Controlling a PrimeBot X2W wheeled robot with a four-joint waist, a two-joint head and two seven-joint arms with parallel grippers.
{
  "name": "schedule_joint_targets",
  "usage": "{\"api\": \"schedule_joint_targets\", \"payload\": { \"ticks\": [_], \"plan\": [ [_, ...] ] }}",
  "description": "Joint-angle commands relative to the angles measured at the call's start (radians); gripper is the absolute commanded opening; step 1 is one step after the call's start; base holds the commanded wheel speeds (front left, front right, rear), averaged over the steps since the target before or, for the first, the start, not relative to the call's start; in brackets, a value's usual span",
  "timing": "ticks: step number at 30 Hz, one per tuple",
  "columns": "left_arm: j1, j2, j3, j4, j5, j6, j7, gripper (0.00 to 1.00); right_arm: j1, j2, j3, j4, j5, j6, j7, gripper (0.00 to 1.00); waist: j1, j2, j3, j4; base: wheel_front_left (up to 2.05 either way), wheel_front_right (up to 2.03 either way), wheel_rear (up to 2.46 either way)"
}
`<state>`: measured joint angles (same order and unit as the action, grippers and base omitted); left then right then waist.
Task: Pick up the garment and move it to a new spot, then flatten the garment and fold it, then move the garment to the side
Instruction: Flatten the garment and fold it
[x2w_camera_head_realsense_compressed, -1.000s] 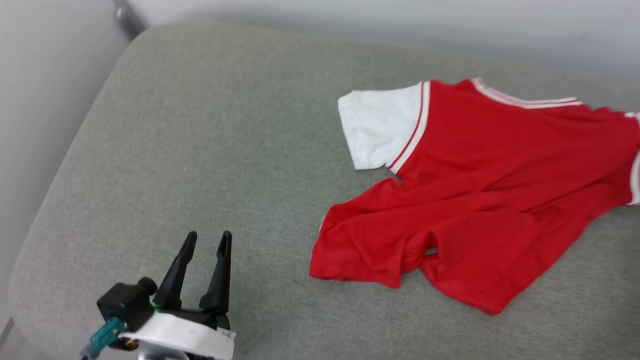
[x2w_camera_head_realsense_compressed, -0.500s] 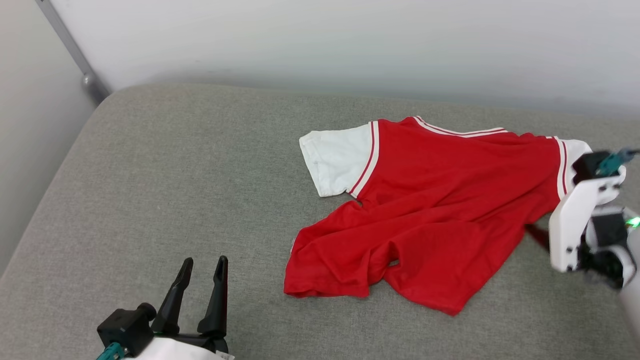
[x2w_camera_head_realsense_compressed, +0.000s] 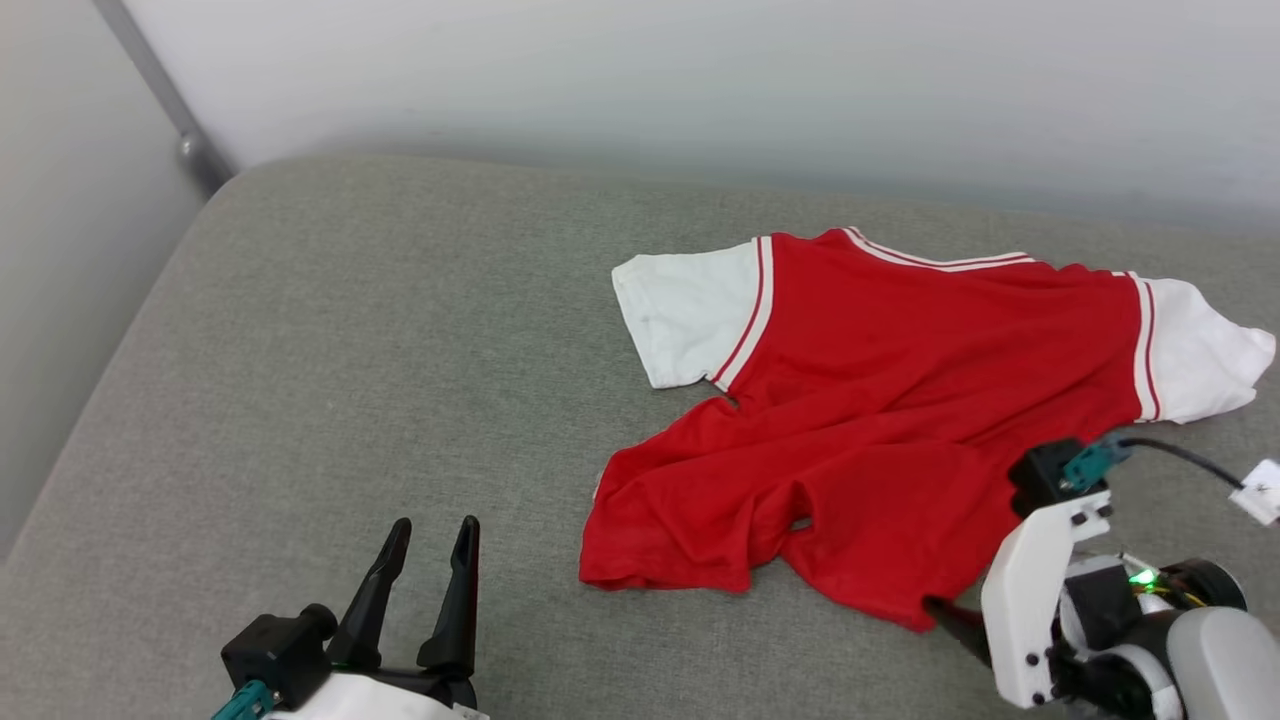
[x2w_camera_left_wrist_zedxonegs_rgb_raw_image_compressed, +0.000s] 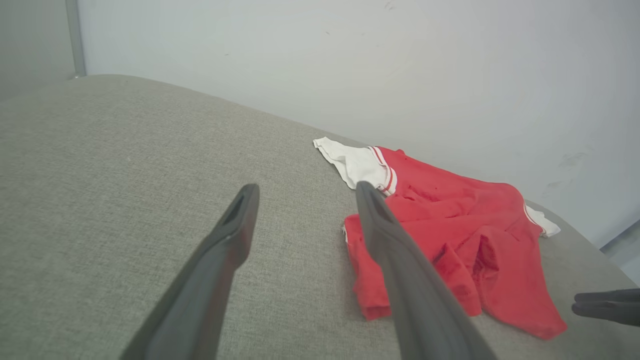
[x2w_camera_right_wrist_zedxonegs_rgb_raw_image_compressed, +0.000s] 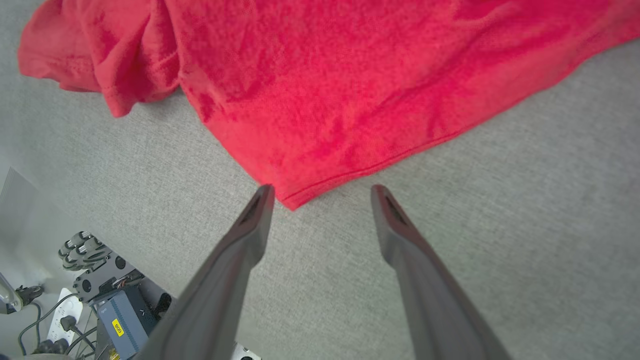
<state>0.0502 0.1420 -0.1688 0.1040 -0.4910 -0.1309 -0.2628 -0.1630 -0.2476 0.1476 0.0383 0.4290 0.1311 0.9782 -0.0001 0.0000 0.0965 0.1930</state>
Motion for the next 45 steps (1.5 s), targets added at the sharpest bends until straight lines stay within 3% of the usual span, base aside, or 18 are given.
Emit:
{"api": "schedule_joint_targets", "payload": {
  "ticks": [1, 10, 20, 21, 22, 27, 32, 37, 41, 45],
  "plan": [
    [-0.016, 0.001, -0.002, 0.003, -0.005, 0.0, -0.002, 1.0, 0.012, 0.004, 0.004, -0.004, -0.014, -0.001, 0.003, 1.0, 0.0001, 0.0, 0.003, 0.006, 0.0, 0.0, 0.0],
    [-0.027, -0.001, -0.024, 0.017, -0.016, 0.0, -0.002, 1.0, -0.004, -0.001, 0.065, 0.066, -0.111, -0.001, -0.011, 1.0, 0.0001, 0.0, 0.014, 0.05, 0.0, 0.0, 0.0],
    [-0.041, -0.004, -0.041, 0.036, -0.026, 0.0, -0.002, 1.0, -0.062, 0.004, 0.118, 0.255, -0.125, -0.001, -0.16, 1.0, 0.0001, 0.0, 0.019, 0.071, 0.0, 0.0, 0.0],
    [-0.043, -0.004, -0.042, 0.037, -0.026, 0.0, -0.002, 1.0, -0.071, -0.007, 0.135, 0.27, -0.126, -0.001, -0.18, 0.44, 0.0001, 0.0, 0.02, 0.071, 0.0, 0.0, 0.0],
    [-0.044, -0.003, -0.044, 0.037, -0.027, 0.0, -0.002, 1.0, -0.076, -0.025, 0.163, 0.285, -0.127, -0.001, -0.198, 0.0, 0.0001, 0.0, 0.02, 0.071, 0.0, 0.0, 0.0],
    [-0.042, -0.002, -0.036, 0.039, -0.028, 0.0, -0.002, 1.0, -0.092, -0.057, 0.198, 0.34, -0.073, -0.001, -0.239, 0.0, 0.0001, 0.0, 0.018, 0.056, 0.0, 0.0, 0.0],
    [-0.028, -0.003, -0.014, 0.043, -0.025, 0.0, -0.002, 1.0, -0.078, -0.089, 0.217, 0.286, 0.021, -0.001, -0.208, 0.0, 0.0001, 0.0, 0.009, 0.023, 0.0, 0.0, 0.0],
    [-0.017, -0.009, 0.005, 0.037, -0.016, 0.0, -0.002, 1.0, -0.027, -0.165, 0.215, 0.132, 0.084, -0.001, -0.141, 0.0, 0.0001, 0.0, 0.002, -0.014, 0.0, 0.0, 0.0],
    [-0.016, -0.011, 0.011, 0.031, -0.011, 0.0, -0.002, 1.0, 0.093, -0.214, 0.116, -0.038, 0.115, -0.001, -0.038, 0.0, 0.0001, 0.0, -0.001, -0.045, 0.0, 0.0, 0.0],
    [-0.013, -0.009, 0.008, 0.027, -0.009, 0.0, -0.002, 1.0, 0.226, -0.213, 0.01, -0.165, 0.091, -0.001, 0.065, 0.0, 0.0001, 0.0, 0.006, -0.059, 0.0, 0.0, 0.0]
  ]
}}
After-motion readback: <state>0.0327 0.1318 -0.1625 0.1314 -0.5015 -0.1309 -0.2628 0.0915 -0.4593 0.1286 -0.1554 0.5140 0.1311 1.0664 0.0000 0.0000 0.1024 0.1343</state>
